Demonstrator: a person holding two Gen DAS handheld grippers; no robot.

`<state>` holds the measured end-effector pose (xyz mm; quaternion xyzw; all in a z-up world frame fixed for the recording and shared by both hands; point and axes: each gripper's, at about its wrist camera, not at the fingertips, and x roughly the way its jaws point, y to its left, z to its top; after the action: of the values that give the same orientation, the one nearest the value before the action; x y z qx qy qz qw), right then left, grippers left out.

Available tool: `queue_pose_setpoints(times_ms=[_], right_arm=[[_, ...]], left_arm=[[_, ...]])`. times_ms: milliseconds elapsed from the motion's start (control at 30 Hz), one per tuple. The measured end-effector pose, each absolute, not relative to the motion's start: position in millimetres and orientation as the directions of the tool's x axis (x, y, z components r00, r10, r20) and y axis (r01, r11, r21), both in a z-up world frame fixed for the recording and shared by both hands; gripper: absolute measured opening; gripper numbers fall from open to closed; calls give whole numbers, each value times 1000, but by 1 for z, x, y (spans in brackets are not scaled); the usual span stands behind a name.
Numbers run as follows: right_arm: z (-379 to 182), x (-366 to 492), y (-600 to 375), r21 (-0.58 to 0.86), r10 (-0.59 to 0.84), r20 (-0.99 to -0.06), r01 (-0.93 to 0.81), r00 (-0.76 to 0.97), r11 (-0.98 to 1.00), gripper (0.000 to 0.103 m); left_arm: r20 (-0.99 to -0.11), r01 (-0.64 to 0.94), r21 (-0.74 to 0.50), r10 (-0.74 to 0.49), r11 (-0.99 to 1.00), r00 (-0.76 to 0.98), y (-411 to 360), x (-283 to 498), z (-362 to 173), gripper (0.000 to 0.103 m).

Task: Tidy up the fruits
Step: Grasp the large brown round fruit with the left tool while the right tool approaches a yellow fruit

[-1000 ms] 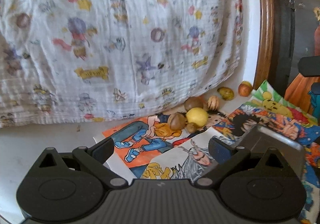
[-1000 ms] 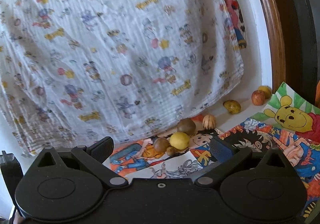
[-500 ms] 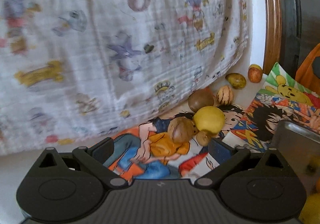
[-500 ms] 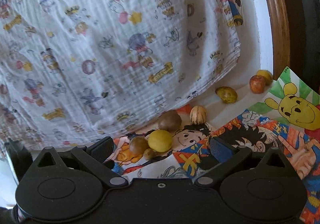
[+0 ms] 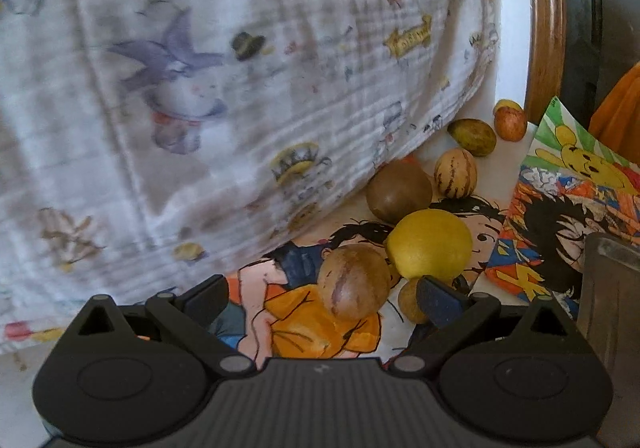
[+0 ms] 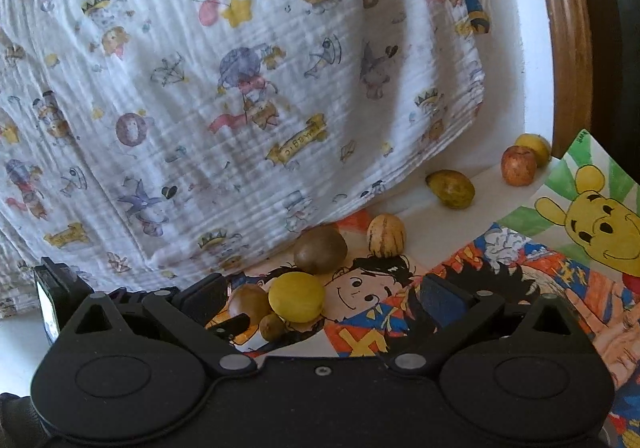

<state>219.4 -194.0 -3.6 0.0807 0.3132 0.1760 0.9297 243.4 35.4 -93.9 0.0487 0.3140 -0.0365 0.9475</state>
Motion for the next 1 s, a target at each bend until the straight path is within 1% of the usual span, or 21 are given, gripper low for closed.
queue_pose_setpoints(times_ms=[100, 200, 367, 567, 633, 733, 800, 867, 900, 1000], right_arm=[[-6, 227, -193, 265, 383, -557, -280, 737, 923, 103], [-10, 234, -193, 267, 384, -563, -279, 732, 922, 103], [-14, 241, -194, 273, 386, -567, -276, 728, 922, 103], [-17, 244, -196, 274, 385, -569, -273, 727, 922, 103], [-19, 245, -197, 276, 383, -571, -270, 726, 922, 103], [-20, 246, -197, 276, 384, -571, -271, 726, 922, 103], [-20, 247, -197, 275, 382, -573, -269, 725, 923, 103], [-20, 247, -197, 277, 382, -573, -268, 725, 923, 103], [-21, 247, -196, 277, 383, -574, -268, 724, 923, 103], [-22, 248, -195, 275, 386, -577, -274, 720, 921, 103]], left_arm=[[-610, 91, 113, -4, 989, 793, 30, 253, -100, 98], [-619, 83, 91, -9, 992, 786, 33, 259, -103, 97], [-626, 75, 98, 2, 992, 780, 30, 269, -107, 97], [-645, 106, 112, -9, 988, 764, 19, 280, -113, 97], [-657, 107, 104, -12, 989, 754, 19, 285, -119, 95], [-668, 109, 57, -43, 992, 743, 25, 288, -121, 74], [-662, 128, 62, -55, 990, 748, 23, 286, -121, 66], [-659, 148, 67, -68, 987, 749, 20, 283, -121, 53], [-658, 157, 67, -75, 985, 749, 18, 282, -120, 50], [-654, 158, 66, -77, 985, 753, 17, 278, -120, 50]])
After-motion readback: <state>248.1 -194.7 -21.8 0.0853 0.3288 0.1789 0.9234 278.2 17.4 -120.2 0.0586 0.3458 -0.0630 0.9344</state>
